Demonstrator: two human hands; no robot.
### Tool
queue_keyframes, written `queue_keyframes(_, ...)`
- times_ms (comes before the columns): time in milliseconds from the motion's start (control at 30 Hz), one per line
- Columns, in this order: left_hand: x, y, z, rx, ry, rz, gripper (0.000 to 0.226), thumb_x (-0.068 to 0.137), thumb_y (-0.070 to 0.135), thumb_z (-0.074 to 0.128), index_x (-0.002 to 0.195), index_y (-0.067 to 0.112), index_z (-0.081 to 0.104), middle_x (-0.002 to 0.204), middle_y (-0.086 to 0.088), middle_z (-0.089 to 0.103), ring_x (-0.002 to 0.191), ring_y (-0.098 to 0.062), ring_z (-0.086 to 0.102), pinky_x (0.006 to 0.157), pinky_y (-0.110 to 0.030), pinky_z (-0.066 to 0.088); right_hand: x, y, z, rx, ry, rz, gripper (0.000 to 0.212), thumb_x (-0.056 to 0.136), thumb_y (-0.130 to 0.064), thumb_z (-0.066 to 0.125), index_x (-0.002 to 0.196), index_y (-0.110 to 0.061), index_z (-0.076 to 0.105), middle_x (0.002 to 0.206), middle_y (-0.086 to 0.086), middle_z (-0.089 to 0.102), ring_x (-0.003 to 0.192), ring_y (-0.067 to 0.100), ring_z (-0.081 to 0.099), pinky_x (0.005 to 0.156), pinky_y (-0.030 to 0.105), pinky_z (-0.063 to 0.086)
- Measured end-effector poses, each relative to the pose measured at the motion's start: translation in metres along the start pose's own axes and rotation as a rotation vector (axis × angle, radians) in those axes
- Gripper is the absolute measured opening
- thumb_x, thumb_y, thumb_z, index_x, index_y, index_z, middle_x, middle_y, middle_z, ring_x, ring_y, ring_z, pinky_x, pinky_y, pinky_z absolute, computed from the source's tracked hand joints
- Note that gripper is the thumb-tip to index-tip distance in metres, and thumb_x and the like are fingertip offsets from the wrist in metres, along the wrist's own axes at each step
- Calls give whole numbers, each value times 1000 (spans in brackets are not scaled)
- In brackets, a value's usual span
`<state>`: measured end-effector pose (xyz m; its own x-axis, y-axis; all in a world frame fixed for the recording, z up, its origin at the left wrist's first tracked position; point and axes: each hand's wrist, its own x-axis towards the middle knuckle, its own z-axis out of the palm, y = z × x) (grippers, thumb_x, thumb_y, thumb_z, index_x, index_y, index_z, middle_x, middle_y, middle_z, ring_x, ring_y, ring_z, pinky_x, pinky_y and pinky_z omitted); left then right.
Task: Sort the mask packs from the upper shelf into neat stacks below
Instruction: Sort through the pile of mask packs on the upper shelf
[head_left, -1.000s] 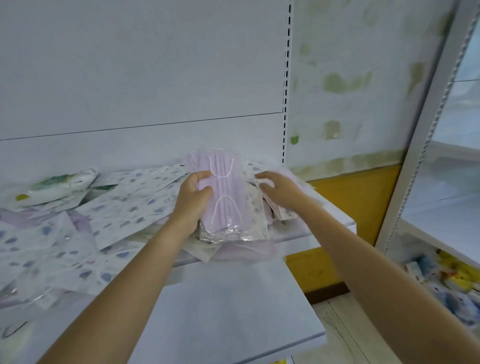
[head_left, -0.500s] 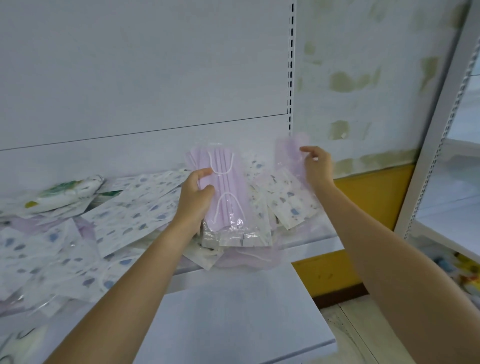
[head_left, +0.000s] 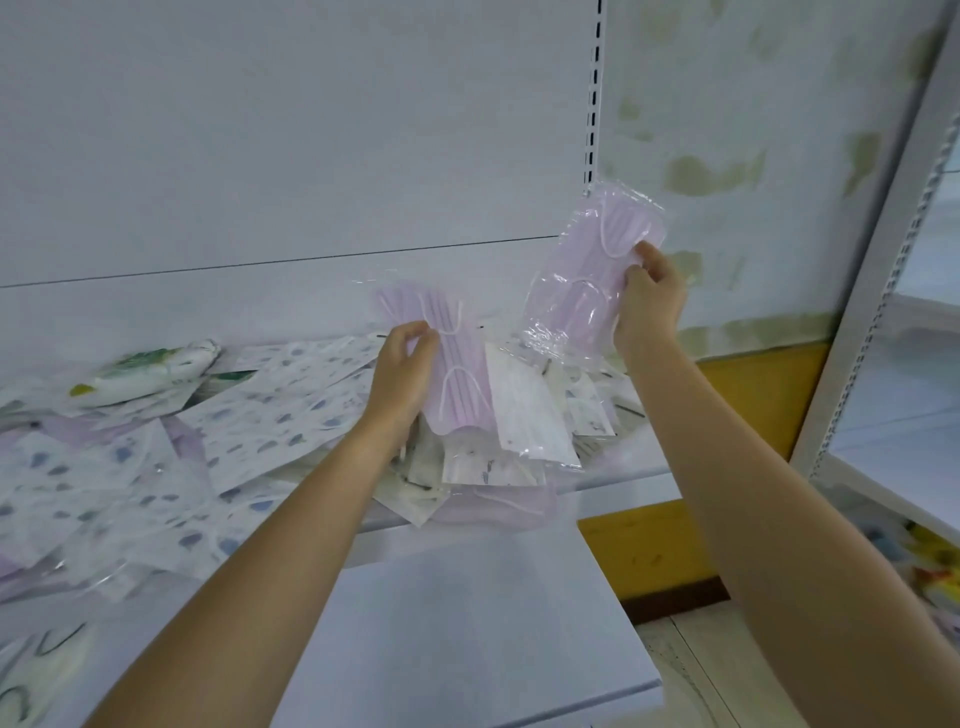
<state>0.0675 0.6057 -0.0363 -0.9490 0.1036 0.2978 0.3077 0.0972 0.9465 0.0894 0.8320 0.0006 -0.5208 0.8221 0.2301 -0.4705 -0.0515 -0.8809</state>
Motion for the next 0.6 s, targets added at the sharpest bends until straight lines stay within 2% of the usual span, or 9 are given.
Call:
queue_keyframes(67,-1,-2,-3,0,-4,-25,32,98,29,43,127,16,50,119,8,49,110,-9,47,87,-22,36,-9,0,4,41,-24,113,43,90,6,37,127,-8,54,115,8,59,85,14,51,72,15,45)
queue_keyframes(133,-1,-4,-10,-29,33,-23,29,97,30,42,120,17,54,110,9,54,104,-12,51,79,-22,41,-23,9,9,8,-131,199,40,89,7,41,125,-2,55,90,3,59,72,13,51,64,15,44)
queue_keyframes(200,-1,0,-18,-56,92,-13,20,98,27,40,111,18,53,102,8,51,98,-11,48,71,-19,38,-41,20,15,-89,-267,207,36,89,7,44,121,-2,56,83,1,58,70,11,53,67,16,46)
queue_keyframes(267,-2,3,-26,-57,103,-4,20,99,29,41,115,20,50,109,7,47,101,-9,44,78,-22,36,-62,31,22,-153,-408,182,39,89,6,46,126,-4,53,104,7,62,86,16,58,81,24,49)
queue_keyframes(333,-3,3,-34,-37,59,13,33,97,31,48,126,16,49,120,7,47,109,-7,44,88,-21,33,-83,37,31,-253,-539,105,42,91,3,46,132,-5,50,123,7,57,100,15,55,85,20,46)
queue_keyframes(400,-5,-1,-42,17,11,36,42,91,24,60,129,15,47,127,4,48,115,-12,48,94,-25,39,-105,38,43,-352,-666,31,43,92,-1,46,135,-10,46,126,0,52,105,12,53,81,14,45)
queue_keyframes(467,-7,-5,-49,113,5,86,48,86,9,63,130,14,45,128,2,47,120,-18,48,101,-32,41,-120,38,54,-410,-754,-27,45,93,-5,48,137,-14,44,132,-1,49,115,15,51,91,21,44)
queue_keyframes(533,-13,-5,-58,168,56,131,51,86,1,58,133,14,43,127,6,44,126,-16,43,105,-28,36,-129,38,59,-444,-793,-84,49,93,-11,52,140,-18,39,141,1,42,126,18,44,99,24,37)
queue_keyframes(600,-19,-5,-72,106,76,167,62,86,-1,55,140,20,35,139,9,37,134,-13,34,108,-24,31,-135,37,63,-472,-812,-129,58,92,-17,57,144,-22,31,145,1,35,128,19,41,100,25,36)
